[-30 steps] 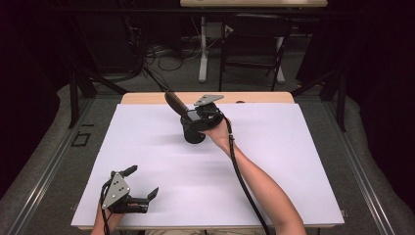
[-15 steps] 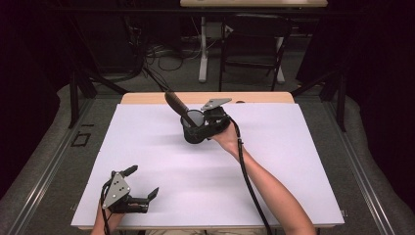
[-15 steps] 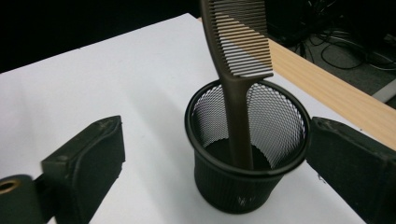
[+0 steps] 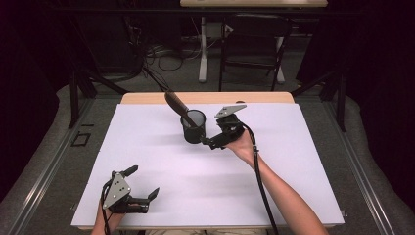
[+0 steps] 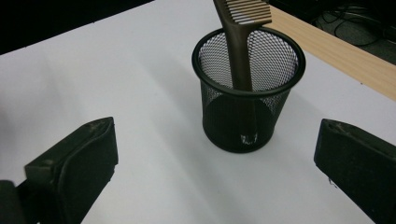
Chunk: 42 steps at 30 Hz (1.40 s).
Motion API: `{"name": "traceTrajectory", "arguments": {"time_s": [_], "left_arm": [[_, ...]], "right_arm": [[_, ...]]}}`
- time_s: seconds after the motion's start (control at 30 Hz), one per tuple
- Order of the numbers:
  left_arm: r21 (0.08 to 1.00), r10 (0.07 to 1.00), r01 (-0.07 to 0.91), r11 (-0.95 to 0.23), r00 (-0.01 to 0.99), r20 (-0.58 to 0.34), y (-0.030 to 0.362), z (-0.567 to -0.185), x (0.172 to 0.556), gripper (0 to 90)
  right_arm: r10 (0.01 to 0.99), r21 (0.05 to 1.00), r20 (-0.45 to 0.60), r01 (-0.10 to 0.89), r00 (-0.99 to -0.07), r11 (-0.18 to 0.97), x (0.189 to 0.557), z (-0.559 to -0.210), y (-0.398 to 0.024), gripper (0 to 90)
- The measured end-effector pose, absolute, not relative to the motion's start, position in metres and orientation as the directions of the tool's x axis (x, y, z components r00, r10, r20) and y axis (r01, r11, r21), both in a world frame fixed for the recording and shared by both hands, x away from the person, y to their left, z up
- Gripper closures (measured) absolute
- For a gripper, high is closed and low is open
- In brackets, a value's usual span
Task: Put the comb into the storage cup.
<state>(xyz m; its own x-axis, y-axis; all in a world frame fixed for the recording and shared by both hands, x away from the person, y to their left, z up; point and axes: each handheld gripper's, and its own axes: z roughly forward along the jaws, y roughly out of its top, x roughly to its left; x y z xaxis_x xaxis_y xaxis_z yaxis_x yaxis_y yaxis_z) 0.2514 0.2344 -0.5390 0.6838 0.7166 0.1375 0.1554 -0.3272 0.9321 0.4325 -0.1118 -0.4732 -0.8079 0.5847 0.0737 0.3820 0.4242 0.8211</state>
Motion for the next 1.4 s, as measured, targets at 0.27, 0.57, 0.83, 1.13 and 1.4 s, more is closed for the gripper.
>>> {"name": "traceTrajectory", "arguments": {"time_s": [0.27, 0.57, 0.83, 1.13, 1.4], "left_arm": [[0.932, 0.717, 0.155, -0.327, 0.684, 0.138, 0.235, -0.539, 0.252, 0.7], [0.932, 0.717, 0.154, -0.328, 0.683, 0.139, 0.235, -0.539, 0.251, 0.7], [0.932, 0.716, 0.153, -0.329, 0.684, 0.141, 0.235, -0.539, 0.251, 0.7], [0.931, 0.715, 0.151, -0.332, 0.684, 0.144, 0.236, -0.538, 0.251, 0.7], [0.932, 0.716, 0.152, -0.328, 0.684, 0.141, 0.236, -0.538, 0.25, 0.7]], "right_arm": [[0.588, 0.812, 0.073, 0.39, -0.805, 0.433, 0.416, -0.475, -0.131, 0.0], [0.595, 0.805, 0.077, 0.402, -0.8, 0.437, 0.398, -0.481, -0.147, 0.0], [0.603, 0.797, 0.064, 0.404, -0.795, 0.448, 0.382, -0.489, -0.159, 0.0], [0.614, 0.79, 0.051, 0.408, -0.788, 0.458, 0.367, -0.498, -0.171, 0.0], [0.624, 0.799, 0.037, 0.398, -0.781, 0.451, 0.353, -0.499, -0.181, 0.0]]}}
